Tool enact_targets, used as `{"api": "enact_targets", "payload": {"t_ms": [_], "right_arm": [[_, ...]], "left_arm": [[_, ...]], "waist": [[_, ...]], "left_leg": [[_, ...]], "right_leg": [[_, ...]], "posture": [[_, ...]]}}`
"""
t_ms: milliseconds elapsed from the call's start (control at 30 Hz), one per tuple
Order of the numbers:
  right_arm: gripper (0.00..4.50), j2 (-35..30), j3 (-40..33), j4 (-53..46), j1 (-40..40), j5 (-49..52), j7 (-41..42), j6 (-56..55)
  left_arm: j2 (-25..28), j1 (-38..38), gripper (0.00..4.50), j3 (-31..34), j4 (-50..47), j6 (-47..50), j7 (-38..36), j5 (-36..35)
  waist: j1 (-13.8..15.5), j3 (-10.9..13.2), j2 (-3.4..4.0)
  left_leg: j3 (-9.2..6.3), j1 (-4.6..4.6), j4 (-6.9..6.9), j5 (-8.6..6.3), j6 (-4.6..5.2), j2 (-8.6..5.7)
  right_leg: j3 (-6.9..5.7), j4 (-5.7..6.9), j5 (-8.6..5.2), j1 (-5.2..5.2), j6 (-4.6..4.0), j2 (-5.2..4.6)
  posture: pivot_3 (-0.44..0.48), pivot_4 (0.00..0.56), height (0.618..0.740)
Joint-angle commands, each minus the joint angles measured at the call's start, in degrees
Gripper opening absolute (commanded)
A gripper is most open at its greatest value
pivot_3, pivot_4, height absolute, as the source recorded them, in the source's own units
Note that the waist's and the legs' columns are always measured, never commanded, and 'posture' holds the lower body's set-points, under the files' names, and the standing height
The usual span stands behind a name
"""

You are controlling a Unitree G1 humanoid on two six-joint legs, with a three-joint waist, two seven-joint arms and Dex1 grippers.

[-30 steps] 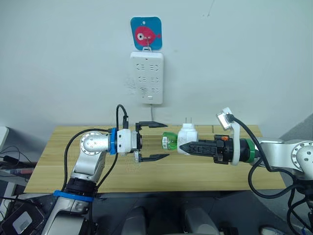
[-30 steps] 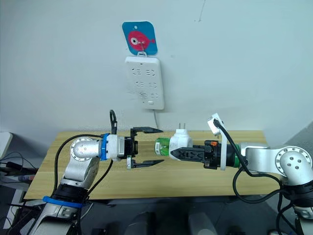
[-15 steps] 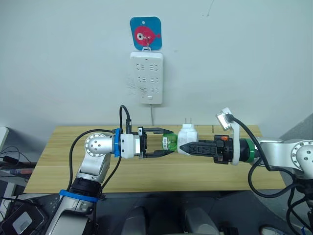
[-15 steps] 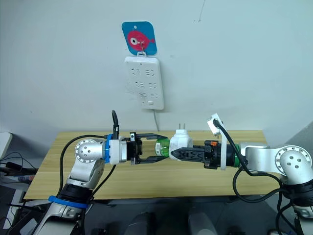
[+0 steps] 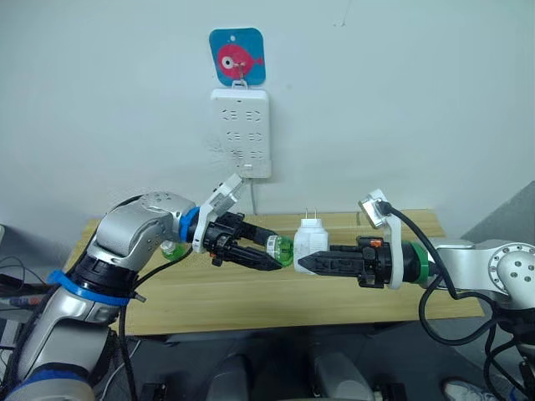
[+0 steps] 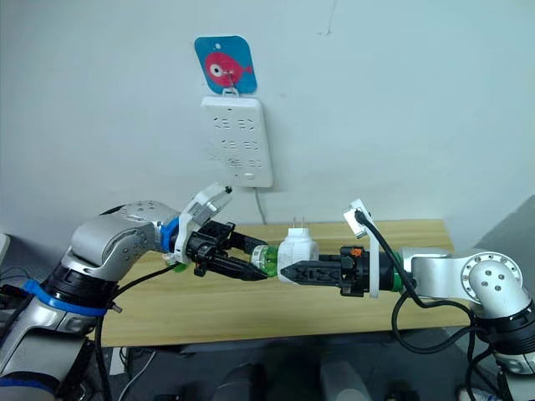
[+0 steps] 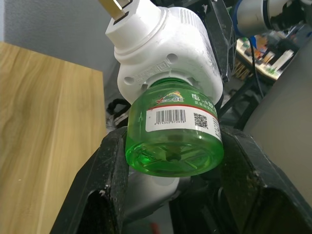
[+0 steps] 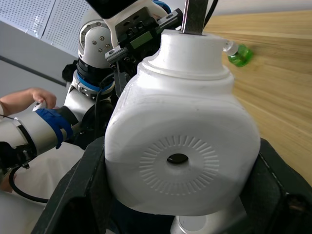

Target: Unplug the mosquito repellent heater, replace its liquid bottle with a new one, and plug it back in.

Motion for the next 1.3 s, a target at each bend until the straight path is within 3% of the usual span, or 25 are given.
{"api": "enact_targets", "payload": {"t_ms": [33, 233, 333, 400, 567, 700, 867, 967, 1133, 1200, 1300], "right_arm": [[3.03, -1.9, -3.1, 0.1, 0.2, 0.8, -0.3, -0.6], [3.03, -2.0, -3.3, 0.3, 0.4, 1.2, -0.6, -0.9], [3.03, -2.0, -3.5, 0.3, 0.4, 1.2, -0.6, -0.7], [3.03, -1.9, -3.5, 0.3, 0.4, 1.1, -0.6, -0.7], [3.03, -1.8, -3.4, 0.2, 0.4, 1.2, -0.6, -0.7], [3.03, -1.8, -3.3, 0.3, 0.2, 1.2, -0.5, -0.5], [3.03, -1.9, -3.3, 0.6, -0.2, 1.2, -0.4, -0.2], [3.03, -1.9, -3.2, 0.5, -0.3, 1.2, -0.5, -0.3], [3.03, -1.7, -3.2, 0.2, -0.2, 1.4, -1.0, -0.6], [3.03, -1.7, -3.2, 0.2, -0.1, 1.4, -1.2, -0.6], [3.03, -1.7, -3.3, 0.1, 0.0, 1.4, -1.3, -0.7]], "left_arm": [[1.8, 0.7, 2.27, 2.8, 2.0, 0.2, 0.6, 2.3], [0.8, 7.3, 4.20, 4.4, -1.6, -14.6, 2.0, 9.0], [-1.4, 13.0, 4.24, 6.4, -2.2, -27.8, 3.8, 13.9], [-4.7, 15.9, 4.24, 7.7, -0.9, -41.9, 6.4, 18.8], [-13.2, 18.3, 4.24, 11.8, 2.3, -66.8, 9.7, 22.1], [-15.7, 18.0, 4.24, 11.6, 3.7, -74.2, 10.5, 22.8], [-16.7, 16.7, 4.24, 9.9, 5.2, -76.3, 10.6, 22.9], [-16.6, 16.5, 3.66, 8.6, 5.6, -76.3, 9.7, 22.6], [-16.5, 16.0, 2.19, 7.7, 5.0, -75.5, 9.8, 21.9], [-16.2, 16.0, 2.19, 7.7, 4.3, -74.2, 10.0, 21.4], [-14.2, 15.9, 2.19, 6.9, 0.9, -64.0, 10.7, 20.1]], "waist": [[0.1, 0.0, 0.00], [0.2, 0.0, 0.02], [0.5, 0.0, 0.02], [0.6, 0.0, 0.02], [1.1, 0.0, 0.01], [1.1, 0.0, 0.02], [0.8, 0.0, 0.01], [0.5, 0.0, 0.01], [0.5, 0.0, 0.01], [0.5, 0.0, 0.01], [0.4, 0.0, 0.01]], "left_leg": [[-0.04, -0.01, -0.01, 0.00, 0.00, 0.01], [-0.02, -0.01, -0.02, 0.00, 0.00, 0.05], [-0.01, -0.03, 0.01, 0.00, -0.01, 0.01], [0.04, -0.03, 0.01, 0.00, -0.01, -0.06], [0.19, -0.05, 0.07, 0.00, -0.01, -0.13], [0.45, -0.04, 0.07, 0.00, -0.01, -0.13], [0.47, -0.04, 0.07, 0.00, -0.01, -0.12], [0.47, -0.04, 0.07, 0.00, -0.01, -0.13], [0.46, -0.03, 0.07, 0.01, -0.01, -0.11], [0.45, -0.03, 0.08, 0.01, -0.01, -0.09], [0.44, -0.03, 0.08, 0.01, -0.01, -0.09]], "right_leg": [[0.01, 0.00, 0.00, 0.00, 0.00, 0.01], [0.07, 0.01, 0.02, -0.03, -0.05, 0.00], [0.10, -0.01, 0.03, -0.01, -0.06, -0.11], [0.10, -0.01, 0.09, -0.01, -0.18, -0.35], [0.10, -0.03, 0.14, 0.02, -0.25, -0.48], [0.10, -0.01, 0.15, 0.02, -0.25, -0.46], [0.07, 0.00, 0.15, 0.02, -0.26, -0.42], [0.05, 0.00, 0.15, 0.03, -0.25, -0.40], [0.05, 0.01, 0.15, 0.03, -0.25, -0.33], [0.05, 0.02, 0.15, 0.03, -0.24, -0.32], [0.05, 0.03, 0.13, 0.03, -0.22, -0.30]], "posture": [[-0.185, 0.151, 0.723], [-0.179, 0.147, 0.723], [-0.177, 0.145, 0.723], [-0.177, 0.144, 0.723], [-0.174, 0.143, 0.723], [-0.170, 0.141, 0.723], [-0.171, 0.140, 0.723], [-0.176, 0.140, 0.723], [-0.180, 0.143, 0.723], [-0.181, 0.144, 0.723], [-0.177, 0.148, 0.723]]}}
